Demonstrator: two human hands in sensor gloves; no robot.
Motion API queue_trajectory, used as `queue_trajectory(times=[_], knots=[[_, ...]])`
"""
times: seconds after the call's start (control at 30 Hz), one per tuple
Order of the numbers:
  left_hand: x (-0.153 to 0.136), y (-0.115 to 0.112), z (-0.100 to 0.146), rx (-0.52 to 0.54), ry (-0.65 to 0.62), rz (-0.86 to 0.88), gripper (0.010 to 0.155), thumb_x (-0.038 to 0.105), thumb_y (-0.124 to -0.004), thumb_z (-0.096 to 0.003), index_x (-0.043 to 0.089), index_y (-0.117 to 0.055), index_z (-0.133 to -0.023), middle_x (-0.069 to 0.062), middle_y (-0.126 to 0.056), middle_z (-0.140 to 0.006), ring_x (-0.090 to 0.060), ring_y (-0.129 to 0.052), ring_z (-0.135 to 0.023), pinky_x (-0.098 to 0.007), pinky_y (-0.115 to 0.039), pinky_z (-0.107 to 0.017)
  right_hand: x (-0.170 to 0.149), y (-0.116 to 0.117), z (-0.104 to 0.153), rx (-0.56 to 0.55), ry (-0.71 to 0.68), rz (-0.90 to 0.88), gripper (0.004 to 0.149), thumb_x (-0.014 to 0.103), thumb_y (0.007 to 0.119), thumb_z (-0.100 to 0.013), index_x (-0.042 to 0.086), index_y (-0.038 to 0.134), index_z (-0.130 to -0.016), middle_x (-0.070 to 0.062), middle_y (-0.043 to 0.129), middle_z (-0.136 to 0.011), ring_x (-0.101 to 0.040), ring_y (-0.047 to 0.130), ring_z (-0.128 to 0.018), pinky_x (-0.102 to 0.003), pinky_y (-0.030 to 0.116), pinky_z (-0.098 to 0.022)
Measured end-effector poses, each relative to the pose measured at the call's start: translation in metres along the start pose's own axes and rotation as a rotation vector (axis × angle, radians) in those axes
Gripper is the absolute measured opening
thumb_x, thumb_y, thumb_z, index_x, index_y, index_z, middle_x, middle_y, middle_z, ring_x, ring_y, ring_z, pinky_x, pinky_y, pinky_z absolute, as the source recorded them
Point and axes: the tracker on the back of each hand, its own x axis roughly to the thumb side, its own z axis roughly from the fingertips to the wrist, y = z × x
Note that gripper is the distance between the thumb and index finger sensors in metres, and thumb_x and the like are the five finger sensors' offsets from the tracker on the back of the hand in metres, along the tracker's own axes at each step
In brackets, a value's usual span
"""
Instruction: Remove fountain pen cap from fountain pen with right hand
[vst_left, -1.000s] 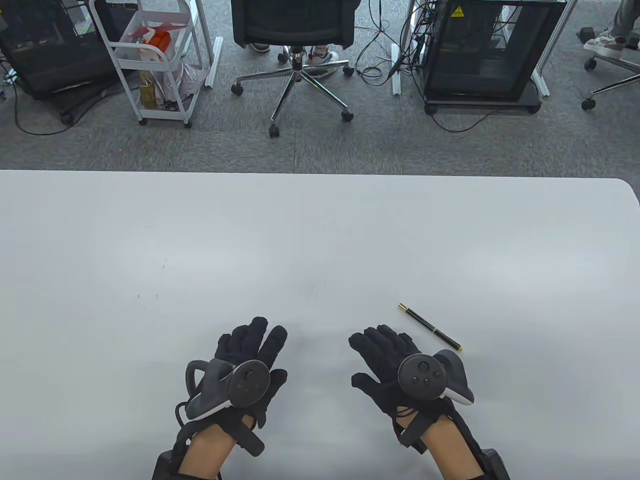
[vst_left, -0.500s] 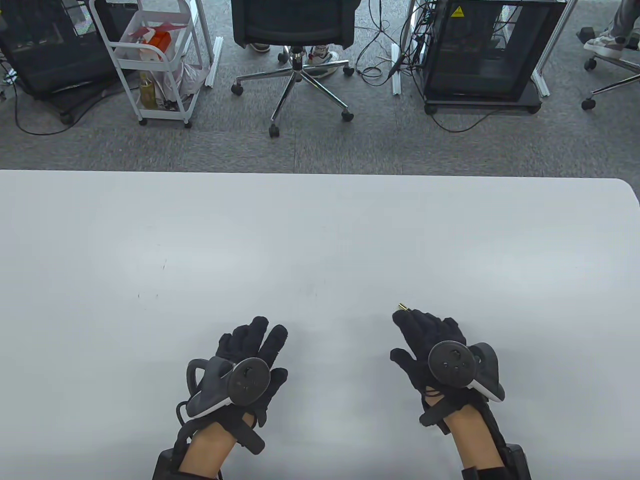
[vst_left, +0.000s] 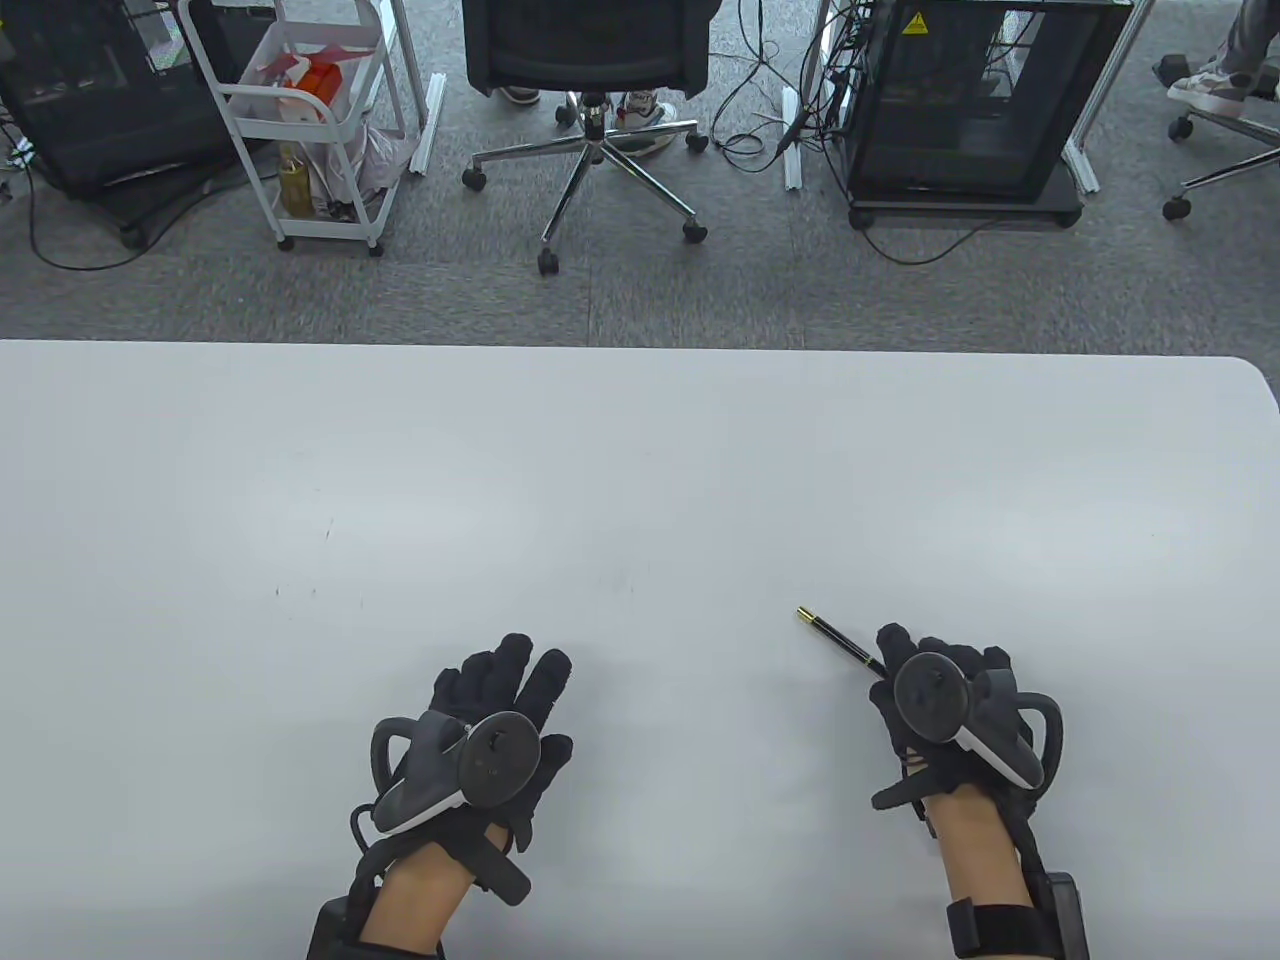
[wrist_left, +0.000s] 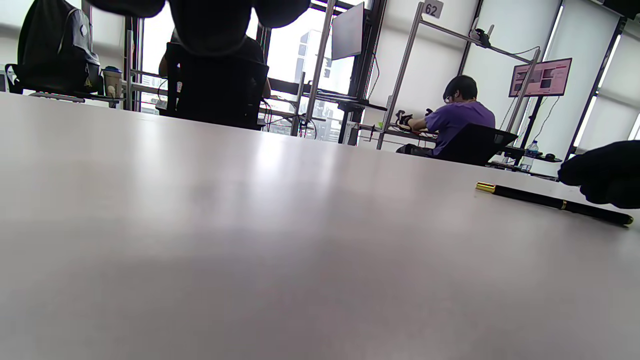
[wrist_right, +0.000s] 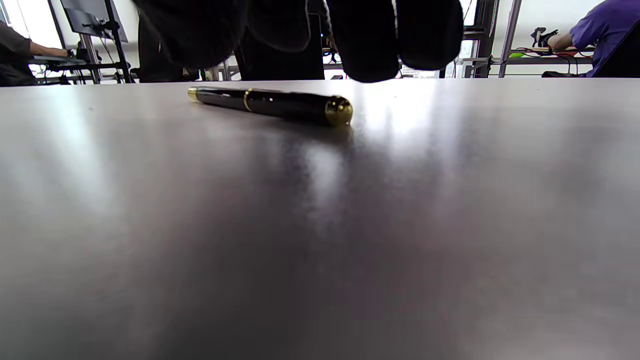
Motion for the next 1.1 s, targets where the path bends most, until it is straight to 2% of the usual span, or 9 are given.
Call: queue_trajectory(times=[0.13, 0.3, 0.47, 0.67, 0.8, 0.9, 1.1], knots=[[0.0, 0.001, 0.0, -0.005, 0.005, -0.011, 0.072, 0.059, -0.056, -0.0353, 0.037, -0.032, -0.099, -0.016, -0.039, -0.114, -0.051, -0.058, -0.101, -0.071, -0.049, -0.065, 0.008, 0.006, -0.005, 0.072, 0.026, 0.11, 0.057, 0.045, 0.074, -0.05, 0.026, 0.061, -0.103, -0.021, 0.075, -0.094, -0.045, 0.071, -0.09, -0.067, 0.043, -0.072], [0.0, -0.001, -0.002, -0.018, 0.001, -0.002, 0.072, 0.059, -0.057, -0.0352, 0.037, -0.032, -0.099, -0.016, -0.038, -0.114, -0.052, -0.057, -0.101, -0.071, -0.049, -0.065, 0.016, 0.006, -0.006, 0.058, 0.029, 0.17, 0.051, 0.042, 0.075, -0.05, 0.023, 0.067, -0.097, -0.019, 0.079, -0.091, -0.043, 0.077, -0.087, -0.066, 0.048, -0.071], [0.001, -0.002, -0.003, -0.025, -0.007, 0.002, 0.072, 0.059, -0.057, -0.0351, 0.037, -0.033, -0.099, -0.016, -0.039, -0.114, -0.052, -0.058, -0.101, -0.072, -0.049, -0.065, 0.023, 0.005, -0.008, 0.046, 0.03, 0.179, 0.046, 0.036, 0.077, -0.049, 0.017, 0.072, -0.09, -0.016, 0.084, -0.082, -0.039, 0.085, -0.078, -0.062, 0.057, -0.068], [0.0, -0.003, -0.003, -0.023, -0.008, -0.002, 0.072, 0.059, -0.057, -0.0352, 0.037, -0.033, -0.099, -0.016, -0.04, -0.114, -0.052, -0.058, -0.101, -0.072, -0.049, -0.065, 0.026, 0.007, -0.007, 0.065, 0.022, 0.209, 0.046, 0.034, 0.074, -0.05, 0.012, 0.07, -0.09, -0.016, 0.082, -0.082, -0.039, 0.085, -0.078, -0.062, 0.057, -0.068], [-0.003, -0.003, -0.002, -0.015, -0.001, 0.005, 0.072, 0.059, -0.057, -0.0351, 0.037, -0.033, -0.099, -0.016, -0.04, -0.114, -0.052, -0.058, -0.101, -0.072, -0.049, -0.065, 0.02, 0.007, -0.004, 0.087, 0.027, 0.145, 0.047, 0.033, 0.07, -0.049, 0.011, 0.066, -0.091, -0.017, 0.079, -0.085, -0.04, 0.081, -0.082, -0.063, 0.055, -0.068], [-0.005, -0.004, -0.002, -0.032, 0.002, 0.006, 0.072, 0.058, -0.058, -0.0352, 0.036, -0.033, -0.099, -0.016, -0.039, -0.114, -0.052, -0.057, -0.101, -0.072, -0.048, -0.066, 0.015, 0.003, 0.0, 0.059, 0.023, 0.048, 0.048, 0.032, 0.068, -0.048, 0.01, 0.064, -0.091, -0.02, 0.079, -0.086, -0.043, 0.081, -0.082, -0.064, 0.056, -0.068], [-0.005, -0.006, -0.003, -0.033, 0.002, 0.008, 0.072, 0.058, -0.058, -0.0351, 0.036, -0.034, -0.099, -0.016, -0.04, -0.114, -0.051, -0.057, -0.101, -0.072, -0.048, -0.066, 0.015, -0.004, 0.002, -0.014, -0.031, -0.095, 0.049, 0.032, 0.066, -0.048, 0.01, 0.062, -0.091, -0.018, 0.085, -0.082, -0.04, 0.088, -0.077, -0.063, 0.063, -0.064]])
